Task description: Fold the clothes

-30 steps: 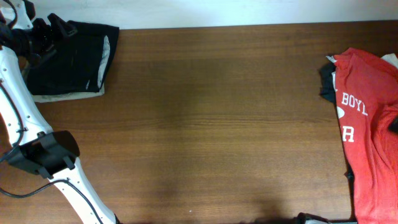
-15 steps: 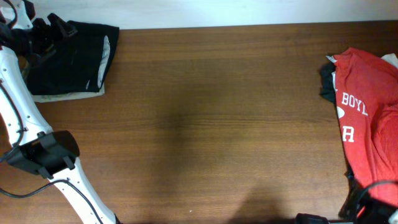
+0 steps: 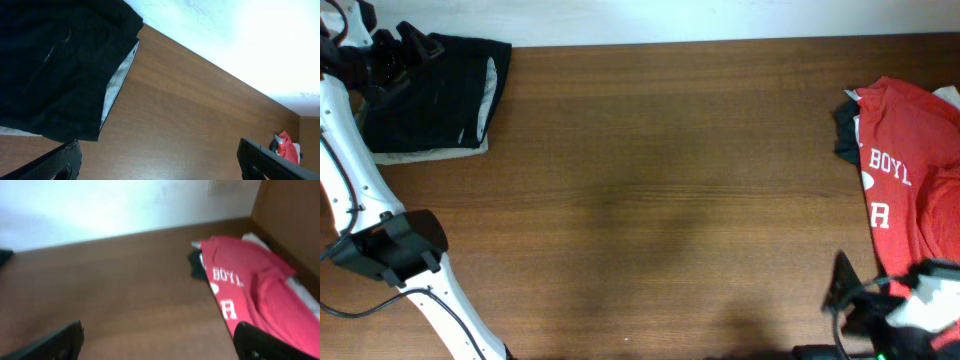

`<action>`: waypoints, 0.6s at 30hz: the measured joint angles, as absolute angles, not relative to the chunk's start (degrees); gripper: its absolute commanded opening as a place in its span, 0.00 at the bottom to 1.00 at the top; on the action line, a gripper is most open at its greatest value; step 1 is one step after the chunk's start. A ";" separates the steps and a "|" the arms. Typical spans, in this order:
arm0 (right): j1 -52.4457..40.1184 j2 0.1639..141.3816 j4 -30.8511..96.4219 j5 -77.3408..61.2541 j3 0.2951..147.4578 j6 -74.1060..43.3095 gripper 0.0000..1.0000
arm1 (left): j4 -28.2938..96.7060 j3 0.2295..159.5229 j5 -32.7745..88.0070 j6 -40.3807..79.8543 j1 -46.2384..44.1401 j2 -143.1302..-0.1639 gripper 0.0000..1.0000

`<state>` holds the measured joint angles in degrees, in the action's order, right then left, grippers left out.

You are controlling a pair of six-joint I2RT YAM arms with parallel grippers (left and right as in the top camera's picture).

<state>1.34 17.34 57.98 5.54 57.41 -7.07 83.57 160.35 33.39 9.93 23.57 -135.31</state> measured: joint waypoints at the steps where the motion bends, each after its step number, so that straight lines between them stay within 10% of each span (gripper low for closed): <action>1: 1.28 15.42 52.31 4.95 52.42 -7.09 0.99 | 83.59 160.35 33.43 9.93 23.59 -135.31 0.99; 18: 1.08 0.91 10.52 -0.14 8.58 -7.55 0.99 | 83.59 160.35 33.39 9.93 23.59 -135.31 0.99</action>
